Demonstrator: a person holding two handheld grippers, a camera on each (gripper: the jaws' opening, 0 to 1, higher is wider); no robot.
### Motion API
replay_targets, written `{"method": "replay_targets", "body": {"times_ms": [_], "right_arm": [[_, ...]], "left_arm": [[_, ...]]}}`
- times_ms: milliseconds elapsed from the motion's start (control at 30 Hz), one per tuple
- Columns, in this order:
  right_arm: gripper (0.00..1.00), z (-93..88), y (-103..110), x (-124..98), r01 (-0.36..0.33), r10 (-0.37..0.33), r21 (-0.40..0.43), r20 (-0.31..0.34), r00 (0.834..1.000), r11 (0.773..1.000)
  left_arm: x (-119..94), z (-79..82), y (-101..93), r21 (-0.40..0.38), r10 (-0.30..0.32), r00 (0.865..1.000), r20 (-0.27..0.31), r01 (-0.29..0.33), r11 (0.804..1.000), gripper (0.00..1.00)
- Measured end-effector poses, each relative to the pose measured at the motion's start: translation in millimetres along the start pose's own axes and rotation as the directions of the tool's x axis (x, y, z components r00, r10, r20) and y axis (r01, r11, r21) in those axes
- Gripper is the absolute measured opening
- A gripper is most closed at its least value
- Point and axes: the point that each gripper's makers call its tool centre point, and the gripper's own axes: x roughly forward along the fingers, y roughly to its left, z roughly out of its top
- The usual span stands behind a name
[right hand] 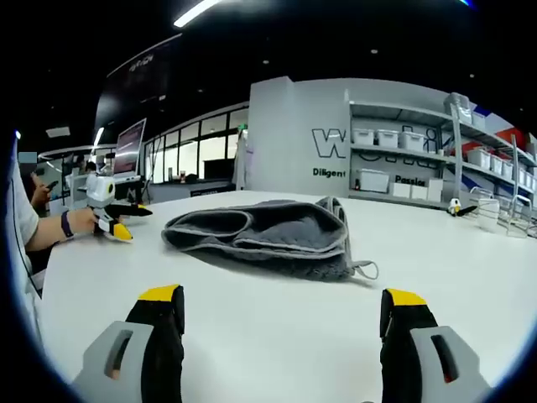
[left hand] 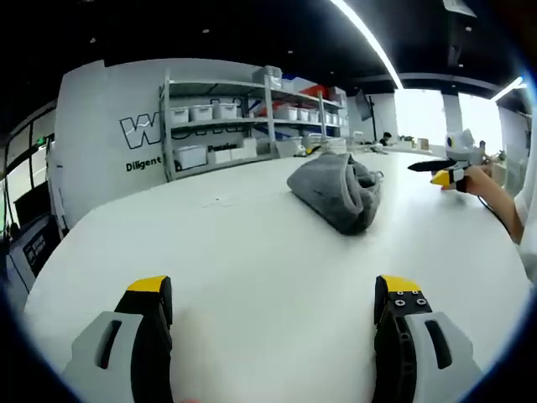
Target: Open the folded towel by lifting each exposed corner and separating the folded layers until the towel lies flat within the target outline without major curled edges
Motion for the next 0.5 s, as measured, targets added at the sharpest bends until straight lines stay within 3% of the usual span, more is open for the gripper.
{"method": "replay_targets", "body": {"times_ms": [133, 200, 267, 367, 400, 500], "right_arm": [[0.99, 0.4, 0.8, -2.3, -0.017, 0.016, 0.025, 0.026, 1.000, 1.000], [0.99, -2.5, 0.3, -2.3, -0.019, 0.018, 0.035, 0.030, 0.999, 0.999], [0.99, -5.4, 0.2, -1.6, -0.019, 0.017, 0.056, 0.032, 0.999, 0.998], [0.99, -3.7, 5.5, -1.4, -0.043, 0.041, 0.061, 0.037, 0.998, 0.997], [0.99, -3.2, 7.0, -1.4, -0.049, 0.046, 0.062, 0.041, 0.998, 0.997], [0.99, -3.6, 7.4, -1.6, -0.054, 0.052, 0.066, 0.041, 0.998, 0.996]], "left_arm": [[22.1, 34.1, -30.3, 0.092, -0.060, 0.998, 0.019, 0.058, 0.994, 0.99], [34.8, 61.9, -51.4, 0.116, -0.105, 0.993, 0.055, 0.098, 0.988, 0.99], [46.1, 82.6, -65.0, 0.124, -0.120, 0.990, 0.074, 0.111, 0.986, 0.99], [59.7, 100.5, -78.5, 0.126, -0.141, 0.986, 0.085, 0.130, 0.984, 0.99], [77.0, 116.5, -88.6, 0.107, -0.152, 0.984, 0.096, 0.141, 0.984, 0.99], [101.3, 134.4, -104.3, 0.094, -0.171, 0.979, 0.112, 0.161, 0.983, 0.99]]}}
